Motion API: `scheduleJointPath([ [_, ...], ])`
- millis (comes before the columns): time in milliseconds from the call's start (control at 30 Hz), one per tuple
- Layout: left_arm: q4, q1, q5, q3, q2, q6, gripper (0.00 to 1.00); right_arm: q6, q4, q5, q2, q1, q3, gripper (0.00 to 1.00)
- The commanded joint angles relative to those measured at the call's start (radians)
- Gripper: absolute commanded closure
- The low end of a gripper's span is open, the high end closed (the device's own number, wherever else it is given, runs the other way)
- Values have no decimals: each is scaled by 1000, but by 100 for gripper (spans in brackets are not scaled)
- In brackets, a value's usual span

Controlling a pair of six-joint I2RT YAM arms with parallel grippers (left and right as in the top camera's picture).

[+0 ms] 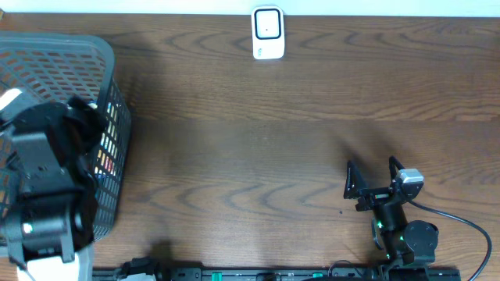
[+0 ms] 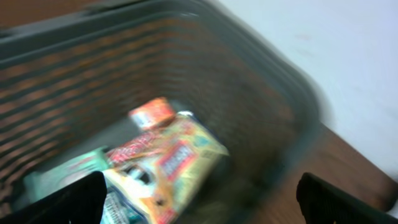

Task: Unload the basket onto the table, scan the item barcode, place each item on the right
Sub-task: 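Reach the left gripper into the basket and grasp the yellow snack bag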

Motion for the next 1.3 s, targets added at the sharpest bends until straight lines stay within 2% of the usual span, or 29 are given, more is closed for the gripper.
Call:
scheduleJointPath([
  [0,-18,130,25,13,71,-109,2,4,-3,4,-4,11,-2,1],
  [200,-17,433,454,13,241,-108,2,5,-3,4,-4,11,-2,1],
  [300,-5,525,577,13,340,-16,2,5,-3,4,-4,11,-2,1],
  [367,13,554,596,13,433,73,2,5,-3,4,-4,11,-2,1],
  [600,83,526,596,13,628,238,2,5,-3,4,-4,11,-2,1],
  [867,91,452,596,12,822,312,1,4,-3,5,-4,11,-2,1],
  [900,92,423,596,6,847,316,6,5,-3,4,-4,11,-2,1],
  [933,92,409,595,3,856,323,16,4,-3,4,-4,11,-2,1],
  [967,91,396,595,-1,862,333,39,5,-3,4,-4,11,-2,1],
  [1033,84,373,583,-3,865,340,71,5,-3,4,-4,11,-2,1],
  [1100,81,362,580,-2,857,341,90,5,-3,4,-4,11,-2,1],
  [1133,80,362,580,-2,851,341,92,5,-3,4,-4,11,-2,1],
  [1267,57,370,544,3,805,341,93,5,-3,4,-4,11,-2,1],
])
